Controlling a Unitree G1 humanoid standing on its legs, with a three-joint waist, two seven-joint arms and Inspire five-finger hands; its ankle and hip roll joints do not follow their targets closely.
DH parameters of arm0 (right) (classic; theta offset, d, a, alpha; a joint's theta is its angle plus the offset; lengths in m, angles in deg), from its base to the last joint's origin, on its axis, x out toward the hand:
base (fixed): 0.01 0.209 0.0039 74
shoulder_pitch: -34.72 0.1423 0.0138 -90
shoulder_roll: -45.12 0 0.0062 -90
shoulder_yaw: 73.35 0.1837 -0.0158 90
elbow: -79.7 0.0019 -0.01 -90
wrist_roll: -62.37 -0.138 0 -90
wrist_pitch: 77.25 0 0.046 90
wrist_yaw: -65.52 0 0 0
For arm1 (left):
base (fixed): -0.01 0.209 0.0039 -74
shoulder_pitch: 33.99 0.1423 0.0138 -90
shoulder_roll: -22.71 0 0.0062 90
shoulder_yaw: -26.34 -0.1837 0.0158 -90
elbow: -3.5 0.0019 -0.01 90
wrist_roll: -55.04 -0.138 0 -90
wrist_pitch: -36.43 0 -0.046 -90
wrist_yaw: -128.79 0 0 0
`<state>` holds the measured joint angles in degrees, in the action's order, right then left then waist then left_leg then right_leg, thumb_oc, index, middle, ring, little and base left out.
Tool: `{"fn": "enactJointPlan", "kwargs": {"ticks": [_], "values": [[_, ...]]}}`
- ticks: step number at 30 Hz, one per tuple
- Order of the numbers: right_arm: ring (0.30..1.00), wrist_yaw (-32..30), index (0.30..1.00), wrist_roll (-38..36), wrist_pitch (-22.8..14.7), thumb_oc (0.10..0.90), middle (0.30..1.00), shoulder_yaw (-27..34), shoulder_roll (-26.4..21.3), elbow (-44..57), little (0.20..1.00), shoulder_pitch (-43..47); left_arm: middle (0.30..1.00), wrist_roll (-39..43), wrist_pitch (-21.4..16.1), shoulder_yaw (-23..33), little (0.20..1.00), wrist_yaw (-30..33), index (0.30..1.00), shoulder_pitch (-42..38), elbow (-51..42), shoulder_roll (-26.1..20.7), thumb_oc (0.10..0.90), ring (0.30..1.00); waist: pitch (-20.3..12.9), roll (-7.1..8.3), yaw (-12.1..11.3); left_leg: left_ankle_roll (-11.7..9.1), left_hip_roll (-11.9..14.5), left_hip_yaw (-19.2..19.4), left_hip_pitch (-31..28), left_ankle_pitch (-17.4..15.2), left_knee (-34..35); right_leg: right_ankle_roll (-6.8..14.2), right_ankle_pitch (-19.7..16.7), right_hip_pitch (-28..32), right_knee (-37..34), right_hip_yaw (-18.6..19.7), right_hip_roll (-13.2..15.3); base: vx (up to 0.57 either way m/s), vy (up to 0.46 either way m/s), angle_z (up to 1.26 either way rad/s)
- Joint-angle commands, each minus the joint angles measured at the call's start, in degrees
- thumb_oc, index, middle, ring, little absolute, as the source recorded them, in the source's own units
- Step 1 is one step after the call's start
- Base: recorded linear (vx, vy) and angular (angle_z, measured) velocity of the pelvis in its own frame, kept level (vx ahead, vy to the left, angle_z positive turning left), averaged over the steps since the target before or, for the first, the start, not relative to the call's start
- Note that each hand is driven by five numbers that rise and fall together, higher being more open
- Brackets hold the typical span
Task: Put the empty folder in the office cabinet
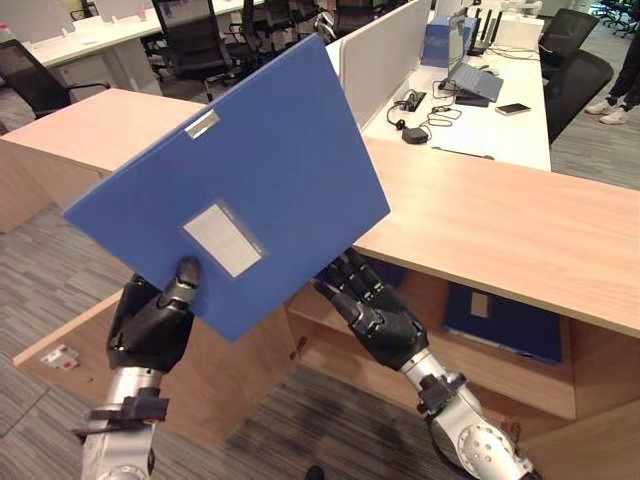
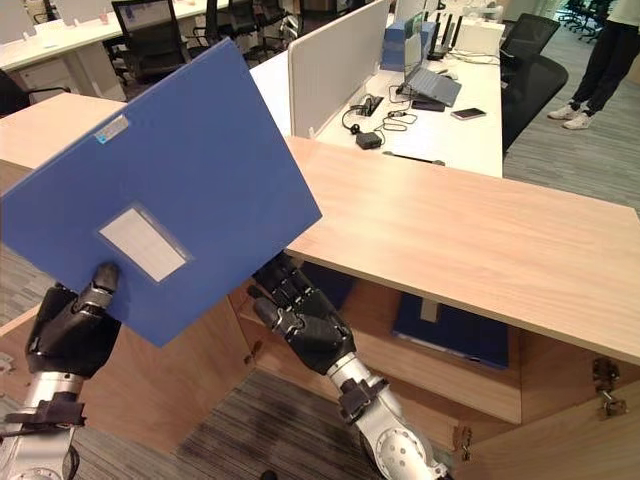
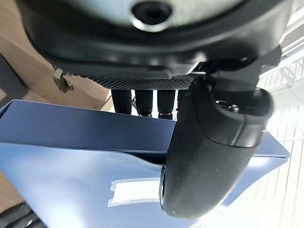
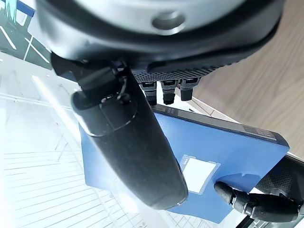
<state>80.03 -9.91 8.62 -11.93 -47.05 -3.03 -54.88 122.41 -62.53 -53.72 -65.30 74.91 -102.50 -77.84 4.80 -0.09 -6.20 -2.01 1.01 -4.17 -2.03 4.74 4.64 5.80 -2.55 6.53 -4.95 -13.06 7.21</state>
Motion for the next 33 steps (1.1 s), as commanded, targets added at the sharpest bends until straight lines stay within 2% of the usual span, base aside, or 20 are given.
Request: {"fn": "enactJointPlan", "kwargs": {"ticks": [1,8,18,25,31,33], "values": [[0.9,5.12,0.9,-0.62,-1.35,0.8,0.9,-6.57,7.98,7.26,0.9,12.69,0.3,-0.58,-0.39,-6.4,0.3,-5.81,0.3,-7.74,-6.82,-4.71,0.4,0.3,-1.66,0.73,1.18,0.89,-0.97,-1.05,-3.83,-6.63,0.36,2.14,2.4,-3.61,4.14,-0.48,1.26,-0.02,0.009,0.08],[0.9,4.08,0.9,-1.17,-2.49,0.8,0.9,-7.24,9.89,4.88,0.9,14.45,0.3,-1.53,0.38,-11.53,0.3,-6.04,0.3,-10.36,-7.44,-3.77,0.4,0.3,-1.69,0.9,1.17,0.94,-1.07,-0.9,-3.62,-6.56,0.36,2.26,1.93,-3.68,3.79,-0.55,1.45,0.0,0.0,0.0],[0.9,2.68,0.9,-1.74,-3.91,0.8,0.9,-6.14,10.97,0.95,0.9,14.11,0.3,-1.09,1.22,-15.48,0.3,-6.43,0.3,-11.59,-8.9,-2.2,0.4,0.3,-1.81,0.93,1.37,0.98,-1.26,-0.69,-3.55,-6.6,0.36,2.34,1.71,-3.43,3.38,-0.55,1.63,0.0,0.0,0.0],[0.9,1.48,0.9,-2.17,-5.03,0.8,0.9,-3.53,11.9,-3.5,0.9,13.87,0.3,-0.78,1.83,-16.73,0.3,-6.87,0.3,-12.04,-9.57,-2.07,0.4,0.3,-2.0,0.8,1.51,1.06,-1.39,-0.89,-3.65,-6.69,0.36,2.31,1.83,-3.26,3.29,-0.43,1.61,0.0,0.0,0.0],[0.9,1.04,0.9,-2.28,-6.22,0.8,0.9,-1.05,12.08,-3.49,0.9,14.39,0.3,-0.91,2.35,-16.47,0.3,-7.2,0.3,-10.75,-8.23,-1.99,0.4,0.3,-2.03,0.72,1.33,1.11,-1.45,-0.98,-3.7,-6.7,0.36,2.32,1.8,-3.19,3.21,-0.42,1.63,0.0,0.0,0.0],[0.9,0.38,0.9,-2.56,-7.63,0.8,0.9,1.34,12.14,-3.14,0.9,15.21,0.3,-0.96,2.97,-15.73,0.3,-7.49,0.3,-9.82,-6.99,-2.37,0.4,0.3,-2.04,0.63,0.94,1.22,-1.56,-1.26,-3.67,-6.74,0.36,2.39,1.83,-3.26,3.27,-0.28,1.64,0.0,0.0,0.0]]}}
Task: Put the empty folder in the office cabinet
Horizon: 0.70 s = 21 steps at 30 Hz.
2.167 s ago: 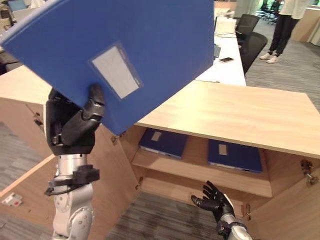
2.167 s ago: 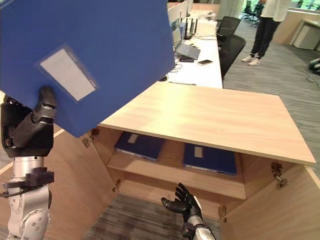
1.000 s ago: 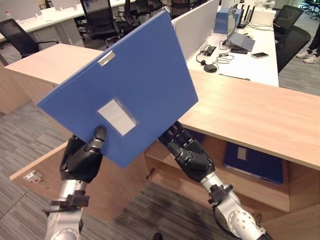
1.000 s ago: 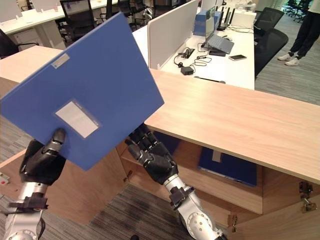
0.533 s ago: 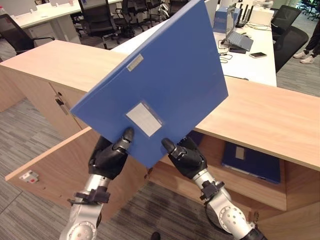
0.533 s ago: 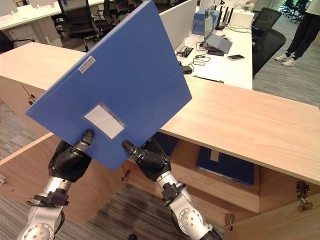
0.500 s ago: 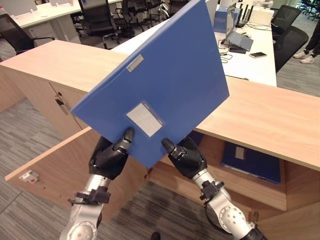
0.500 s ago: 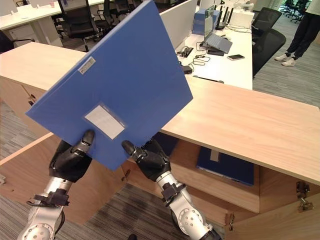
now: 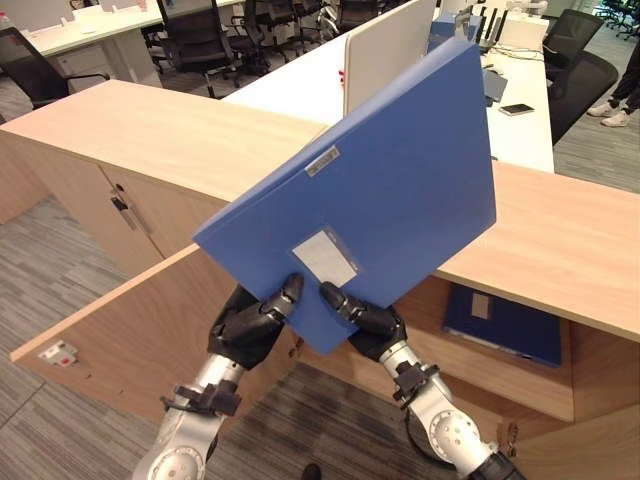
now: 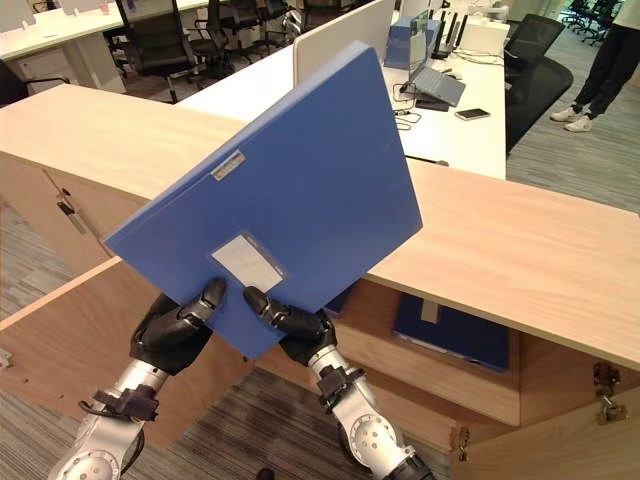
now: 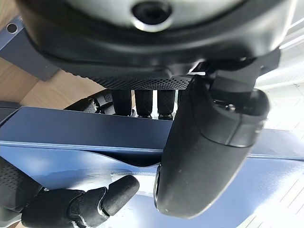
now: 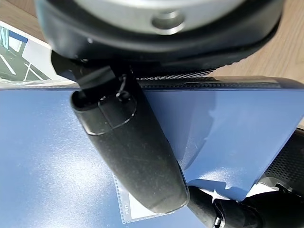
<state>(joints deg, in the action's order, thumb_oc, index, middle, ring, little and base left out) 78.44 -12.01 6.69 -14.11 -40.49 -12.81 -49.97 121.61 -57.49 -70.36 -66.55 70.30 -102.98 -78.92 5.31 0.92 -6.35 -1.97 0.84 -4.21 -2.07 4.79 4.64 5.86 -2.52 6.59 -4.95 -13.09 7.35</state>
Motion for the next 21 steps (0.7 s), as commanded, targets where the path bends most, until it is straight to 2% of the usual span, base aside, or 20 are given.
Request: {"fn": "enactJointPlan", "kwargs": {"ticks": [1,17,21], "values": [[0.9,1.83,0.9,-0.6,-5.94,0.8,0.9,4.03,5.76,6.8,0.9,10.51,0.3,-0.03,-1.83,1.16,0.3,-6.44,0.3,-4.97,-6.33,-1.38,0.4,0.3,-2.51,-0.39,0.99,1.2,-1.42,-1.29,-3.63,-6.8,0.36,2.35,1.8,-3.32,3.3,-0.19,1.51,0.0,0.0,0.0],[0.9,1.34,0.9,-1.36,-9.2,0.8,0.9,11.1,5.07,11.01,0.9,12.62,0.3,-1.46,-1.66,7.22,0.3,-7.64,0.3,-2.12,-2.66,-1.56,0.4,0.3,-2.75,-0.44,0.59,1.25,-1.52,-0.93,-3.65,-7.01,0.36,2.45,1.63,-3.22,2.98,-0.07,1.54,0.0,0.0,0.0],[0.9,0.79,0.9,-1.89,-10.51,0.8,0.9,14.85,4.67,11.44,0.9,12.32,0.3,-1.77,-1.71,9.6,0.3,-7.77,0.3,-1.29,-1.91,-1.33,0.4,0.3,-2.89,-0.51,0.64,1.28,-1.58,-1.11,-3.79,-7.15,0.36,2.4,1.73,-3.04,2.87,0.07,1.48,0.0,0.0,0.0]]}}
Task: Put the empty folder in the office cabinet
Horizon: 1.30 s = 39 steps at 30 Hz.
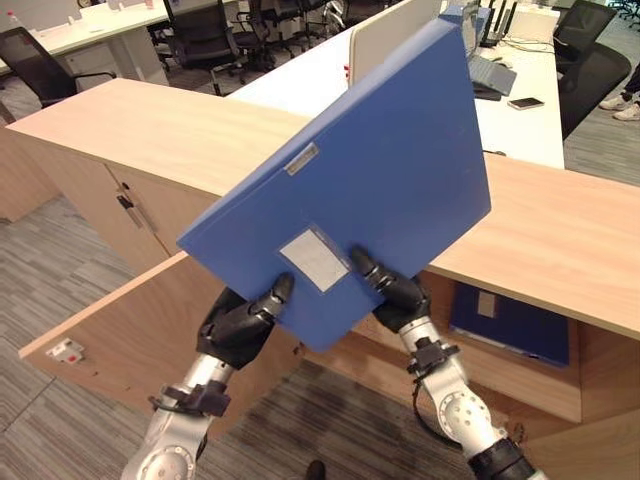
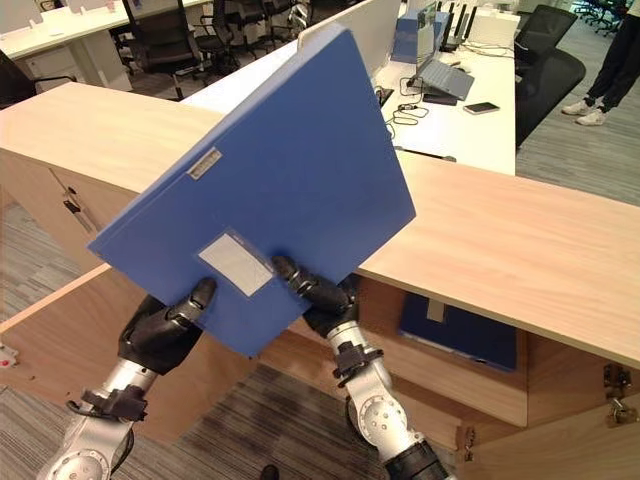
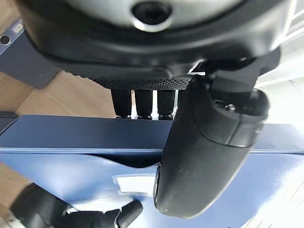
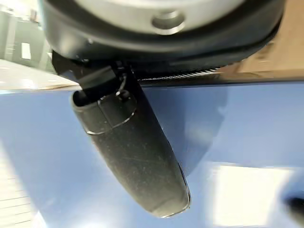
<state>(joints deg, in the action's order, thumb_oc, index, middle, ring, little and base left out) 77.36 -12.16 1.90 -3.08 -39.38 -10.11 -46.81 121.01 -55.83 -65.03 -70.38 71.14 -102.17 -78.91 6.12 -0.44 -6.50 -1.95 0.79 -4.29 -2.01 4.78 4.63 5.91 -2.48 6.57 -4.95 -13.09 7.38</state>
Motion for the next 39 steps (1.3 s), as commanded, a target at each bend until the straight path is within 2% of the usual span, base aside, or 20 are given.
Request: {"fn": "enactJointPlan", "kwargs": {"ticks": [1,10,11,12,13,32,39], "values": [[0.9,1.87,0.9,-1.82,-5.79,0.8,0.9,4.26,3.56,8.81,0.9,9.12,0.3,-1.16,-3.34,4.51,0.3,-3.97,0.3,-2.08,-2.54,-1.27,0.4,0.3,-3.72,0.82,0.81,1.27,-1.52,-1.03,-3.88,-7.15,0.37,2.34,1.74,-2.99,2.9,0.1,1.44,0.0,0.0,0.0],[0.9,1.96,0.9,-2.06,-5.23,0.8,0.9,4.23,3.3,8.88,0.9,8.19,0.3,-1.82,-4.0,6.34,0.3,-3.53,0.3,-1.82,-1.76,-0.85,0.4,0.3,-3.66,0.68,0.88,1.31,-1.39,-0.86,-3.96,-7.25,0.37,2.26,1.86,-2.99,2.92,0.09,1.39,0.0,0.0,0.0],[0.811,2.04,0.811,-2.06,-5.04,0.74,0.811,4.11,3.27,8.93,0.811,8.06,0.3,-1.86,-4.04,6.43,0.3,-3.55,0.3,-1.85,-1.74,-0.8,0.4,0.3,-3.65,0.64,0.89,1.3,-1.38,-0.9,-3.95,-7.24,0.37,2.24,1.88,-2.97,2.9,0.07,1.36,0.0,0.0,0.0],[0.479,2.09,0.479,-2.0,-4.91,0.519,0.479,4.03,3.21,8.88,0.479,7.98,0.3,-1.91,-4.07,6.43,0.3,-3.43,0.3,-1.95,-1.8,-0.73,0.4,0.3,-3.64,0.64,0.92,1.29,-1.37,-0.91,-3.93,-7.22,0.37,2.23,1.9,-2.93,2.88,0.09,1.33,0.0,0.0,0.0],[0.3,2.09,0.3,-2.0,-4.9,0.4,0.3,4.03,3.21,8.88,0.3,7.98,0.3,-1.91,-4.06,6.43,0.3,-3.42,0.3,-1.95,-1.8,-0.72,0.4,0.3,-3.63,0.63,0.92,1.29,-1.37,-0.92,-3.93,-7.23,0.37,2.23,1.9,-2.93,2.88,0.08,1.33,0.0,0.0,0.0],[0.3,2.42,0.3,-2.14,-2.85,0.4,0.3,1.26,2.95,8.42,0.3,6.75,0.3,-3.38,-4.91,5.35,0.3,-2.64,0.3,-2.98,-2.18,0.29,0.4,0.3,-3.52,0.76,1.44,1.21,-1.3,-0.93,-3.95,-7.32,0.37,2.08,1.99,-2.91,2.87,0.34,1.28,0.0,0.0,0.0],[0.3,3.38,0.3,-0.48,-0.05,0.4,0.3,-0.81,0.17,9.04,0.3,5.28,0.3,-4.62,-5.29,6.04,0.3,-2.64,0.3,-2.79,-1.87,0.35,0.4,0.3,-3.45,1.01,1.52,1.12,-1.17,-0.76,-3.81,-7.2,0.37,2.02,1.88,-3.03,2.64,0.35,1.2,0.0,0.0,0.0]]}}
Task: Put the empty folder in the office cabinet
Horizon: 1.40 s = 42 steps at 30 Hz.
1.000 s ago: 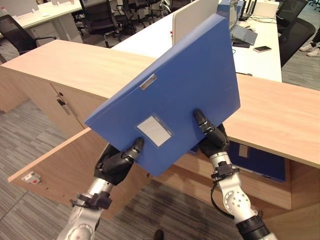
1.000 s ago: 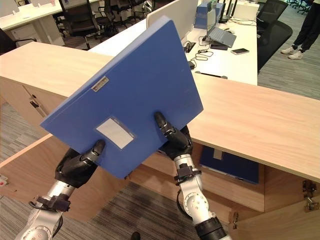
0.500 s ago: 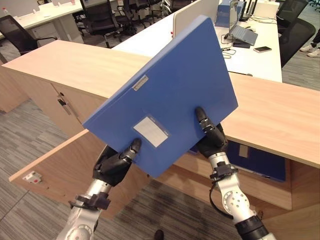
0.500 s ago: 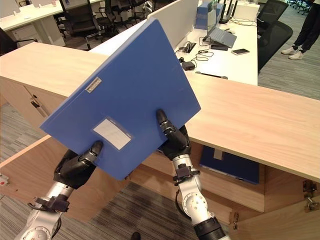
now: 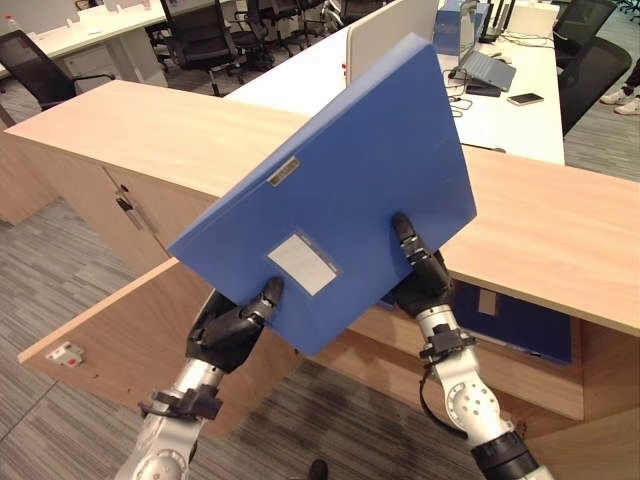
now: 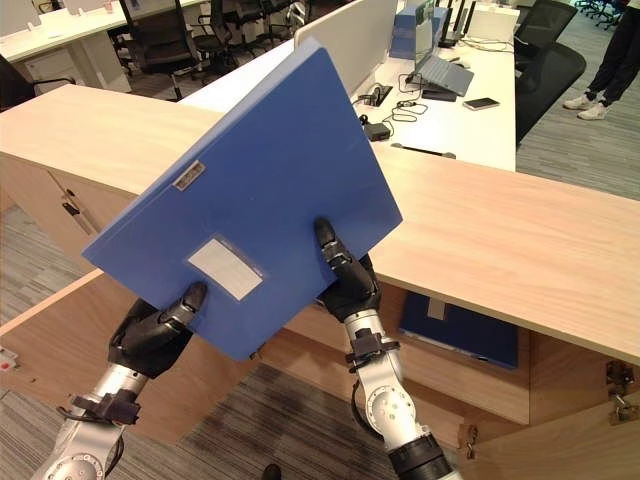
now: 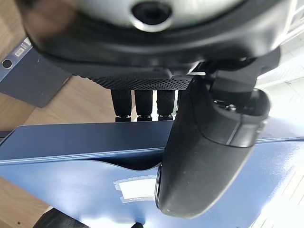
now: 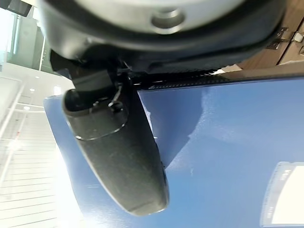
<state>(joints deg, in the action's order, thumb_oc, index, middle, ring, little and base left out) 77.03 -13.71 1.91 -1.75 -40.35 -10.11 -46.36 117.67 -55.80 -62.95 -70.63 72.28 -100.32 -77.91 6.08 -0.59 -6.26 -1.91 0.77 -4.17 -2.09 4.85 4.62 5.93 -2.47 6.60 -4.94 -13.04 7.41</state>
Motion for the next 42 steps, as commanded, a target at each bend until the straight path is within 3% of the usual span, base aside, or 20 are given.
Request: {"fn": "enactJointPlan", "kwargs": {"ticks": [1,2,9,14,17,18,23,24,26,30,31,36,38,42], "values": [[0.3,3.92,0.3,1.81,0.26,0.4,0.3,-2.27,0.32,9.63,0.3,4.6,0.596,-1.41,-5.6,4.16,0.596,-2.15,0.596,-3.97,-3.34,-0.44,0.598,0.596,-3.39,1.21,1.36,1.06,-1.09,-0.86,-3.7,-7.27,0.38,1.97,1.89,-3.06,2.57,0.29,1.12,0.0,0.0,0.0],[0.3,4.15,0.3,2.41,0.72,0.4,0.3,-2.32,-0.41,10.31,0.3,4.37,0.9,-1.77,-5.84,4.13,0.9,-1.83,0.9,-4.09,-2.73,-0.36,0.8,0.9,-3.4,1.27,1.46,1.06,-1.09,-0.86,-3.66,-7.25,0.38,1.94,1.93,-3.04,2.56,0.27,1.1,0.0,0.0,0.0],[0.3,5.16,0.3,5.92,3.38,0.4,0.3,-2.94,-5.34,13.41,0.3,3.79,0.9,-7.6,-8.12,7.12,0.9,0.89,0.9,-2.04,2.44,0.65,0.8,0.9,-3.23,1.59,1.32,0.95,-0.94,-0.76,-3.5,-7.11,0.38,1.89,1.93,-3.19,2.5,0.21,0.91,0.0,0.0,0.0],[0.3,6.48,0.3,8.71,5.64,0.4,0.3,-3.33,-8.97,16.53,0.3,3.56,0.9,-15.92,-7.68,8.29,0.9,1.7,0.9,1.59,14.18,-0.51,0.8,0.9,-3.0,1.55,0.99,0.93,-0.88,-0.43,-3.16,-6.94,0.38,2.04,1.57,-3.58,2.44,0.16,0.95,0.0,0.0,0.0],[0.3,8.36,0.3,11.13,7.63,0.4,0.3,-5.12,-12.22,19.09,0.3,3.94,0.9,-24.3,-6.69,6.42,0.9,1.15,0.9,2.87,26.66,-1.68,0.8,0.9,-2.75,1.53,1.07,0.96,-0.98,-0.38,-2.71,-6.77,0.38,2.25,1.46,-4.02,2.47,0.42,0.89,0.0,0.0,0.0],[0.3,8.35,0.3,11.13,7.63,0.4,0.3,-5.1,-12.25,19.1,0.3,3.92,0.9,-24.32,-6.76,6.37,0.9,1.12,0.9,2.79,26.77,-1.66,0.8,0.9,-2.74,1.5,1.05,0.96,-0.97,-0.39,-2.72,-6.78,0.38,2.25,1.47,-4.02,2.48,0.41,0.88,0.0,0.0,0.0],[0.3,9.84,0.3,12.37,9.26,0.4,0.3,-9.74,-14.74,18.02,0.3,5.43,0.9,-45.16,-7.16,-0.92,0.9,2.61,0.9,1.36,48.43,-2.16,0.8,0.9,-2.2,1.34,1.14,0.97,-0.88,-0.46,-1.96,-6.51,0.38,2.33,1.68,-5.08,3.26,0.52,0.91,0.0,0.002,0.01],[0.3,9.86,0.3,12.37,9.24,0.4,0.3,-9.74,-14.78,17.97,0.3,5.48,0.9,-45.23,-7.29,-1.0,0.9,2.65,0.9,1.19,48.64,-2.07,0.8,0.9,-2.17,1.29,1.12,0.96,-0.86,-0.45,-1.96,-6.53,0.38,2.33,1.71,-5.1,3.3,0.52,0.91,0.0,0.0,0.0],[0.3,10.46,0.3,14.78,9.97,0.4,0.3,-12.23,-15.83,16.22,0.3,6.41,0.9,-55.13,-7.41,-5.29,0.9,3.89,0.9,-0.96,58.82,-0.62,0.8,0.9,-1.86,1.28,1.12,0.95,-0.77,-0.5,-1.57,-6.47,0.38,2.29,2.08,-5.45,3.61,0.4,0.8,0.0,0.0,0.0],[0.3,10.76,0.3,19.93,9.92,0.4,0.3,-13.31,-17.87,13.84,0.3,7.09,0.9,-61.75,-7.53,-8.38,0.9,4.43,0.9,-2.97,68.53,2.18,0.8,0.9,-1.63,1.22,1.27,0.92,-0.62,-0.7,-1.29,-6.45,0.38,2.2,2.57,-5.78,3.84,0.37,0.66,0.0,-0.001,0.01],[0.3,10.14,0.3,24.3,9.72,0.4,0.3,-13.75,-18.36,11.4,0.3,7.18,0.9,-65.39,-7.05,-9.56,0.9,5.49,0.9,-3.66,73.95,3.88,0.8,0.9,-1.5,1.31,1.17,0.83,-0.57,-0.76,-1.21,-6.51,0.38,2.16,2.74,-5.83,3.92,0.11,0.6,0.01,-0.007,0.07],[0.3,8.53,0.3,28.84,9.61,0.4,0.3,-13.78,-15.92,3.96,0.3,5.03,0.9,-70.71,-6.98,-11.62,0.9,6.9,0.9,-4.15,78.44,5.99,0.8,0.9,-1.4,1.28,0.83,0.68,-0.55,-1.13,-1.1,-6.63,0.38,2.03,3.06,-5.65,3.87,-0.49,0.48,0.01,-0.003,0.04],[0.3,8.17,0.3,28.29,9.75,0.4,0.3,-13.73,-14.97,2.19,0.3,4.19,0.9,-71.69,-7.13,-12.39,0.9,7.09,0.9,-4.11,78.31,5.99,0.8,0.9,-1.39,1.25,0.73,0.65,-0.56,-1.2,-1.07,-6.61,0.38,2.01,3.1,-5.6,3.82,-0.54,0.47,0.02,-0.004,0.13],[0.3,5.48,0.3,24.35,10.28,0.4,0.3,-13.23,-9.99,-10.66,0.3,0.34,0.9,-72.39,-7.27,-15.05,0.9,7.13,0.9,-4.27,75.7,5.05,0.8,0.9,-1.12,1.26,0.01,0.42,-0.56,-1.87,-0.87,-6.53,0.38,1.96,3.33,-5.38,3.72,-1.23,0.44,0.01,-0.012,0.06]]}}
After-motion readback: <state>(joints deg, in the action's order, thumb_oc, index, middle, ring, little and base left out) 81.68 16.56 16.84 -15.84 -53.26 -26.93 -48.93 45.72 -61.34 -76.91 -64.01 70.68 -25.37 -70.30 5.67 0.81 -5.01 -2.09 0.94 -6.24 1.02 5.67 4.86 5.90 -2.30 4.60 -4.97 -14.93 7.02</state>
